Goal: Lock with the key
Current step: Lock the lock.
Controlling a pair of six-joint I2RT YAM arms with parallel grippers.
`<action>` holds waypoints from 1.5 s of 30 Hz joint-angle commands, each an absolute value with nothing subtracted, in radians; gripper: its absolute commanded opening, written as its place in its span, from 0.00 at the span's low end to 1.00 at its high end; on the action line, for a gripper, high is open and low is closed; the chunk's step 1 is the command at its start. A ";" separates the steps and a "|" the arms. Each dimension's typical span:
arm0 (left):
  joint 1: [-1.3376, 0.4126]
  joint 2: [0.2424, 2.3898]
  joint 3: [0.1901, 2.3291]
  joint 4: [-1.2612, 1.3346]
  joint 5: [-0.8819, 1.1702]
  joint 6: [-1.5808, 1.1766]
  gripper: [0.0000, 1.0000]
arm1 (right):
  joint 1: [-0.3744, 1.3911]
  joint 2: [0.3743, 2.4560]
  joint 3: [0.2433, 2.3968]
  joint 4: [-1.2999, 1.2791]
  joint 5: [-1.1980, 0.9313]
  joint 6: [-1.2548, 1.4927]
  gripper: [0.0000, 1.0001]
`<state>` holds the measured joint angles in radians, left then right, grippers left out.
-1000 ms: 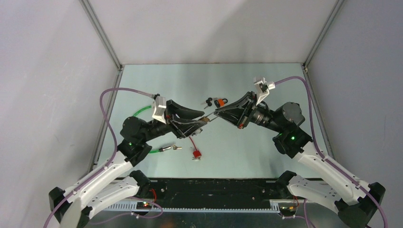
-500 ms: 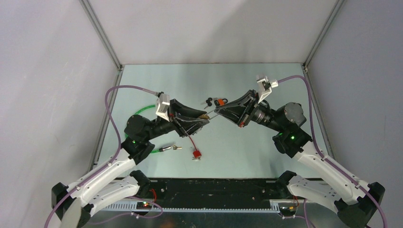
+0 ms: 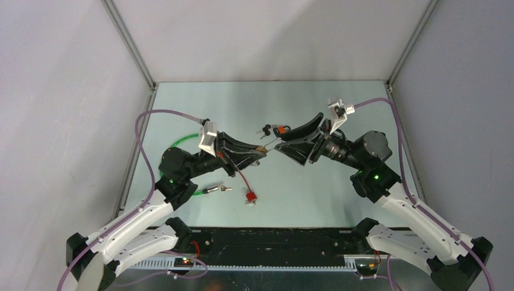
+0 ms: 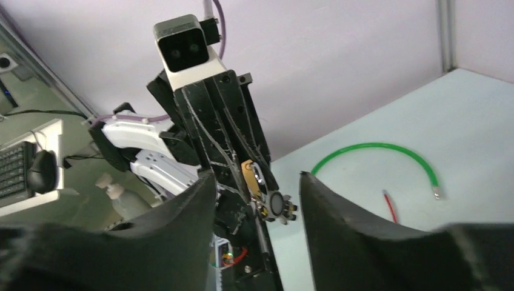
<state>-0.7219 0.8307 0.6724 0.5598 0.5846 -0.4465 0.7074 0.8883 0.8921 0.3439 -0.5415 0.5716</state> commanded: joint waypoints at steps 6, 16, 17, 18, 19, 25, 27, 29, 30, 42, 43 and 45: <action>-0.678 0.828 0.652 0.574 0.754 -0.456 0.00 | 0.557 0.798 0.898 0.151 -0.695 0.465 0.70; -0.678 0.853 0.657 0.510 0.841 -0.460 0.00 | 0.558 0.842 0.973 0.012 -0.846 0.382 0.56; -0.677 0.854 0.657 0.504 0.848 -0.458 0.00 | 0.564 0.839 0.975 0.008 -0.843 0.376 0.56; -0.677 0.855 0.657 0.501 0.853 -0.458 0.00 | 0.574 0.838 0.975 0.006 -0.842 0.369 0.56; -0.677 0.856 0.658 0.496 0.857 -0.456 0.00 | 0.580 0.838 0.975 0.005 -0.842 0.365 0.55; -0.677 0.857 0.665 0.477 0.870 -0.448 0.00 | 0.615 0.848 0.978 -0.039 -0.829 0.339 0.45; -0.677 0.857 0.667 0.475 0.875 -0.446 0.00 | 0.622 0.850 0.978 -0.043 -0.831 0.329 0.38; -0.678 0.856 0.669 0.472 0.884 -0.445 0.00 | 0.634 0.854 0.978 -0.041 -0.832 0.322 0.29; -0.678 0.857 0.669 0.470 0.889 -0.446 0.00 | 0.638 0.859 0.979 -0.039 -0.831 0.322 0.24; -0.678 0.856 0.674 0.468 0.906 -0.462 0.00 | 0.738 0.914 0.989 -0.055 -0.774 0.277 0.00; -0.678 0.855 0.676 0.468 0.907 -0.463 0.00 | 0.745 0.919 0.988 -0.060 -0.755 0.263 0.00; -0.677 0.854 0.680 0.467 0.913 -0.466 0.00 | 0.762 0.927 0.989 -0.075 -0.721 0.236 0.00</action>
<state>-0.6643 0.8558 0.6506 0.4145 0.9070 -0.4530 0.7010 0.8921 0.9554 -0.0597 -0.7860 0.3000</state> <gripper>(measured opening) 0.078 0.018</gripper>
